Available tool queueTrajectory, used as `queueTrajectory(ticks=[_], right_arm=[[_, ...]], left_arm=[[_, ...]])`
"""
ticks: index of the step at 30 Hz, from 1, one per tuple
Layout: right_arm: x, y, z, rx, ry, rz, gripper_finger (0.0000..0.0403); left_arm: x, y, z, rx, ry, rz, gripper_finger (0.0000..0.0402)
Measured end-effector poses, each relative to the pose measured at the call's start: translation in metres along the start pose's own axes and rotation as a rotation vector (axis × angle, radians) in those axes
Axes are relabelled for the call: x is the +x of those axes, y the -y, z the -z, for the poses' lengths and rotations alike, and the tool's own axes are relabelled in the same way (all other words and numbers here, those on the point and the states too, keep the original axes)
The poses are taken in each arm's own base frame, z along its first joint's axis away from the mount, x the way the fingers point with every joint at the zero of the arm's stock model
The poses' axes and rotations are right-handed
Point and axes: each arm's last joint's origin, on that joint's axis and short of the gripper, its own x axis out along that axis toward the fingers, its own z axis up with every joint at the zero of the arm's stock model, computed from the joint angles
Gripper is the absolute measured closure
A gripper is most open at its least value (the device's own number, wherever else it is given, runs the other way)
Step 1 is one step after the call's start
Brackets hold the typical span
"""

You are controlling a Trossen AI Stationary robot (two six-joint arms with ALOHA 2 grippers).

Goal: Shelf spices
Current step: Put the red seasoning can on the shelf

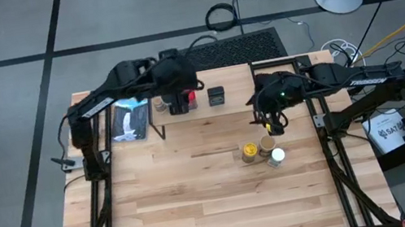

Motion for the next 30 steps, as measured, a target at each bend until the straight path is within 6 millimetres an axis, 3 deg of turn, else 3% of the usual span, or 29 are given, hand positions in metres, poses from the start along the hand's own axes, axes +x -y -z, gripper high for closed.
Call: queueTrajectory(ticks=[9,14,22,30], right_arm=[[0.017,0.031,-0.014,-0.055,0.112,0.105,0.0151],[0.029,0.048,-0.016,-0.042,0.117,0.128,0.0185],[0.042,0.059,-0.006,-0.035,0.022,0.085,0.0226],[0.044,0.073,-0.002,-0.018,0.012,0.080,0.0274]], left_arm=[[-0.061,0.031,-0.002,-0.231,0.166,0.066,0.0077],[-0.074,0.050,-0.008,-0.224,0.212,0.117,0.0092],[-0.048,0.064,-0.008,-0.164,0.110,0.113,0.0165],[0.003,0.046,-0.001,-0.085,0.023,0.045,0.0228]])
